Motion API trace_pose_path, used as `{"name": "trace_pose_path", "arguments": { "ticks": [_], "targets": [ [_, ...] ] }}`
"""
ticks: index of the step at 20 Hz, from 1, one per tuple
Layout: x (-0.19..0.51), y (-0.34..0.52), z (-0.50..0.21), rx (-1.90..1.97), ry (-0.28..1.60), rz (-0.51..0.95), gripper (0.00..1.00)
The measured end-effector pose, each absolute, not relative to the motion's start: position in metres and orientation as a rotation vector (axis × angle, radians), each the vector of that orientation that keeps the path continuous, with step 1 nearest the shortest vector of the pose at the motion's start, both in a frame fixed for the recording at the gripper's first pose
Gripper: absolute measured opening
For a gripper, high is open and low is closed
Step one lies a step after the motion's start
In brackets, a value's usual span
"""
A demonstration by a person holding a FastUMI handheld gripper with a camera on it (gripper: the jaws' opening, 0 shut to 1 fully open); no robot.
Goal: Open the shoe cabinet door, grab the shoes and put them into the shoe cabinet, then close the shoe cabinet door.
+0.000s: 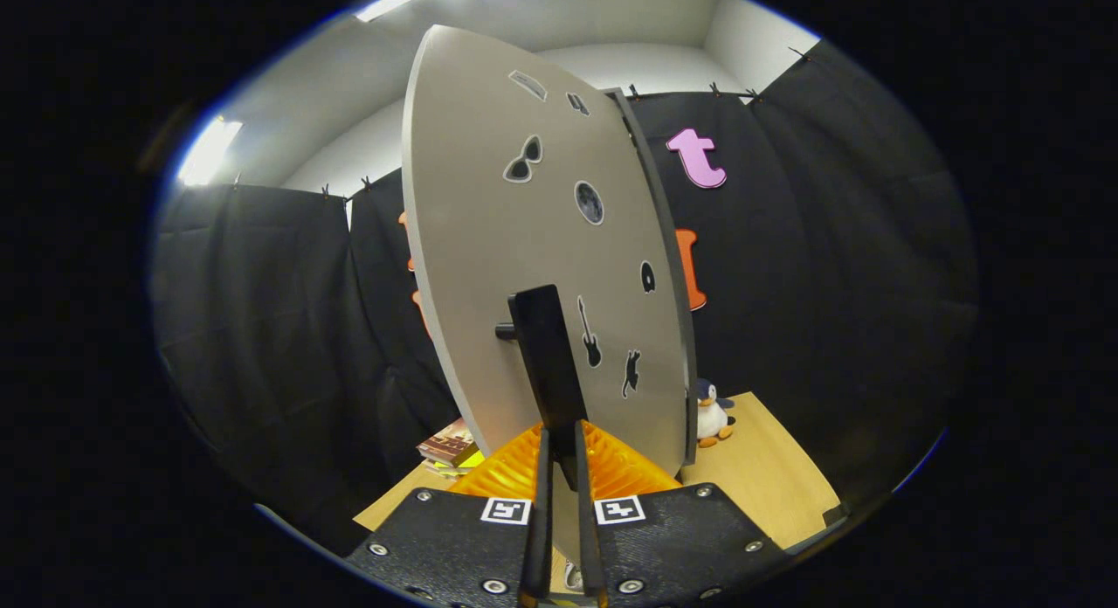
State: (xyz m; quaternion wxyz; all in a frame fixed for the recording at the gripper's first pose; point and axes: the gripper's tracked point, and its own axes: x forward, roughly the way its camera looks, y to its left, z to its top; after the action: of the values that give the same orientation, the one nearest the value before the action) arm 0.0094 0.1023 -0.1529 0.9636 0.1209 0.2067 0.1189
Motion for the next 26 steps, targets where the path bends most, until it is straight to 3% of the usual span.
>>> {"name": "trace_pose_path", "arguments": {
  "ticks": [8, 18, 23, 26],
  "targets": [
    [0.016, 0.045, -0.155, 0.148, 0.396, 0.018, 0.11],
    [0.009, 0.036, -0.153, 0.336, 0.38, -0.22, 0.06],
    [0.002, 0.034, -0.148, 0.279, 0.329, -0.214, 0.19],
    [0.0, 0.041, -0.146, 0.243, 0.323, -0.14, 0.28]
  ]
}}
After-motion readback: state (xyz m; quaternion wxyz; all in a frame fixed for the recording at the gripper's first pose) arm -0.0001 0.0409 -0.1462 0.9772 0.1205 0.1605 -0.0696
